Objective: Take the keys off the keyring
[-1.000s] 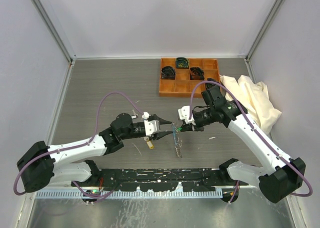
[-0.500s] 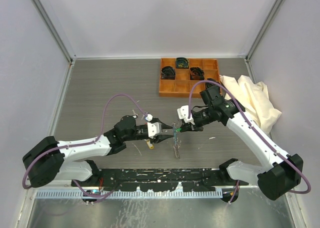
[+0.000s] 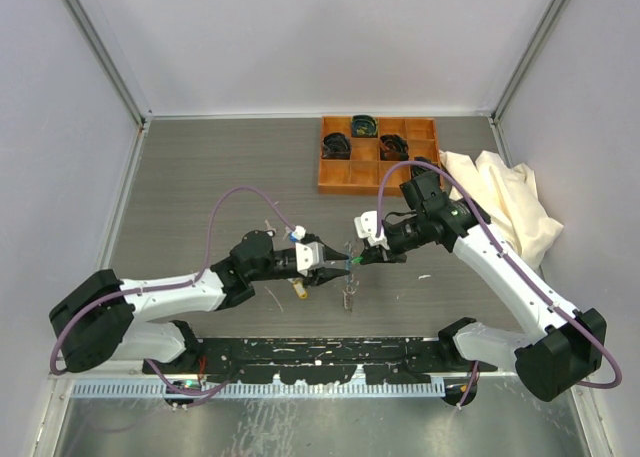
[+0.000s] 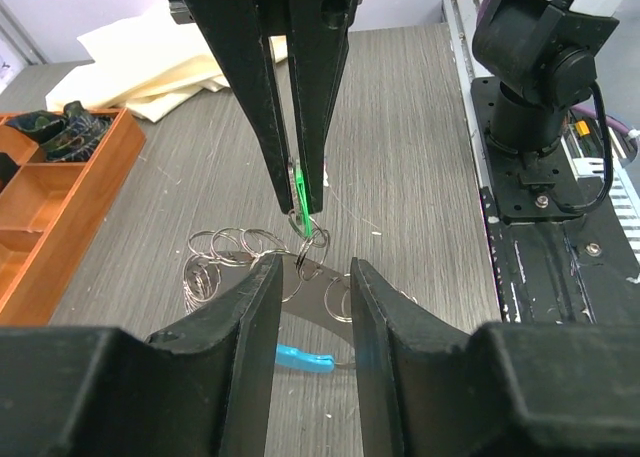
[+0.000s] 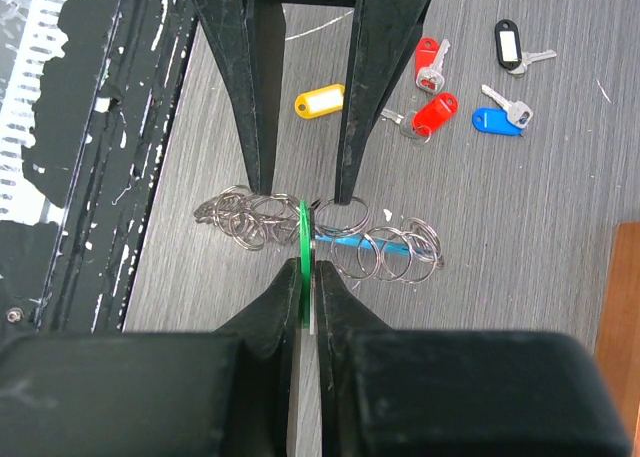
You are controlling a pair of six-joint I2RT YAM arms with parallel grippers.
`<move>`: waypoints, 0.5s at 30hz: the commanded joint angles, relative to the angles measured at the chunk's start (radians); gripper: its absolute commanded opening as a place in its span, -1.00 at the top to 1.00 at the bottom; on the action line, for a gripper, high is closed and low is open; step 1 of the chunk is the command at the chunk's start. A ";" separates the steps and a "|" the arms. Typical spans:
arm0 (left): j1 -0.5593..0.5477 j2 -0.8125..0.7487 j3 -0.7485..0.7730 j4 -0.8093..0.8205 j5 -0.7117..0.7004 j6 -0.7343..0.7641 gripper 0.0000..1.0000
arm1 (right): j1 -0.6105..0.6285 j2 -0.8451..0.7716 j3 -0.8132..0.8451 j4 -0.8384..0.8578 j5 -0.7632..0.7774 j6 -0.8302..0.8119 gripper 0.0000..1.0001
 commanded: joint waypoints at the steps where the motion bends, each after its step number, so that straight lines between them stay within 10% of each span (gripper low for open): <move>1: 0.002 0.033 0.047 0.077 0.026 -0.008 0.31 | -0.001 -0.018 0.013 0.037 -0.034 0.014 0.98; 15: 0.001 0.058 0.066 0.080 0.001 -0.012 0.37 | 0.003 -0.009 0.011 0.036 -0.038 0.016 0.98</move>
